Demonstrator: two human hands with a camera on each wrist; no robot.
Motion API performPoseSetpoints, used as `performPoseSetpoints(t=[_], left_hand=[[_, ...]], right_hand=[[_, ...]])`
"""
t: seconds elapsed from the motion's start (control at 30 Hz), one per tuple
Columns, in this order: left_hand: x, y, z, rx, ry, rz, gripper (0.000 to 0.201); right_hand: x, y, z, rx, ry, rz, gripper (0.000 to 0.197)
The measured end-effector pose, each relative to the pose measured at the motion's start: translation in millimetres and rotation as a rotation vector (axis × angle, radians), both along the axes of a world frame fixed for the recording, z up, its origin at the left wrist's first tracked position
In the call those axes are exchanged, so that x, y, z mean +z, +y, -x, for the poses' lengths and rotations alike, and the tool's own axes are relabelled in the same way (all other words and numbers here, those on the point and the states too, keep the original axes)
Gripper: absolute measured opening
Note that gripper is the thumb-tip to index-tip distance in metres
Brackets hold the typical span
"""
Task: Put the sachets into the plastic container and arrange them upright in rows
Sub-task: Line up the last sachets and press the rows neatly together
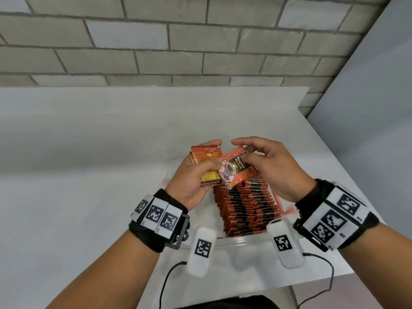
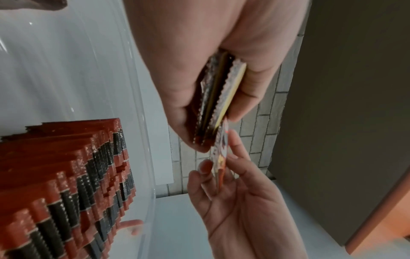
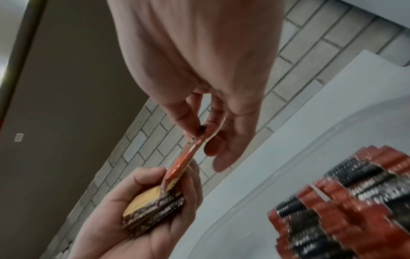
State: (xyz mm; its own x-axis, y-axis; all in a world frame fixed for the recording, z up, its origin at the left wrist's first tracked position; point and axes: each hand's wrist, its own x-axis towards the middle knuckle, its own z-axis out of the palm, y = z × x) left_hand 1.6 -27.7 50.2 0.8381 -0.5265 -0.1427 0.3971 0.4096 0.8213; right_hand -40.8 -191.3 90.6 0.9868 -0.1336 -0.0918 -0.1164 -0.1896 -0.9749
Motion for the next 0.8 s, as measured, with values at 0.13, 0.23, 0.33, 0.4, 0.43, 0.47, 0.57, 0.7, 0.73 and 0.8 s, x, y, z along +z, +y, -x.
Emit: performPoseSetpoints(t=[0.13,0.23,0.33,0.4,0.43,0.47,0.57,0.7,0.73,0.8], left_hand=[[-0.6,0.0,4.0,-0.001,-0.021,-0.005,0.048],[0.0,-0.4,3.0,0.023,0.002,0.001,0.041],[0.8,0.7,-0.6,0.047,0.05,0.018,0.034],[0.3,2.7,-1.9,0.055,0.049,-0.001,0.029],[-0.1,3.4,-2.0,0.056,0.044,-0.017,0.026],[-0.4,3.9,-1.9,0.054,0.042,-0.031,0.026],[-0.7,3.4,-2.5,0.041,0.041,-0.058,0.027],[-0.7,0.6,-2.3,0.027,0.045,-0.079,0.029],[-0.5,0.0,-1.8,0.022,0.043,-0.084,0.029],[-0.4,-1.6,-0.7,0.008,0.032,-0.101,0.031]], right_hand=[[-6.4,-5.2,10.4,-0.007,0.131,-0.217,0.033],[-5.5,-19.2,16.4,-0.013,0.144,-0.193,0.017],[0.3,-39.9,23.4,0.034,0.084,0.067,0.015],[2.7,-55.9,31.7,0.128,0.077,0.304,0.017],[3.1,-62.8,36.8,0.181,0.084,0.413,0.019],[2.5,-67.9,42.4,0.23,0.094,0.496,0.02],[-4.8,-71.8,57.2,0.325,0.125,0.584,0.022],[-17.0,-72.5,67.9,0.388,0.132,0.657,0.024],[-19.2,-72.6,69.9,0.404,0.138,0.659,0.024],[-23.3,-72.6,73.0,0.42,0.16,0.649,0.022]])
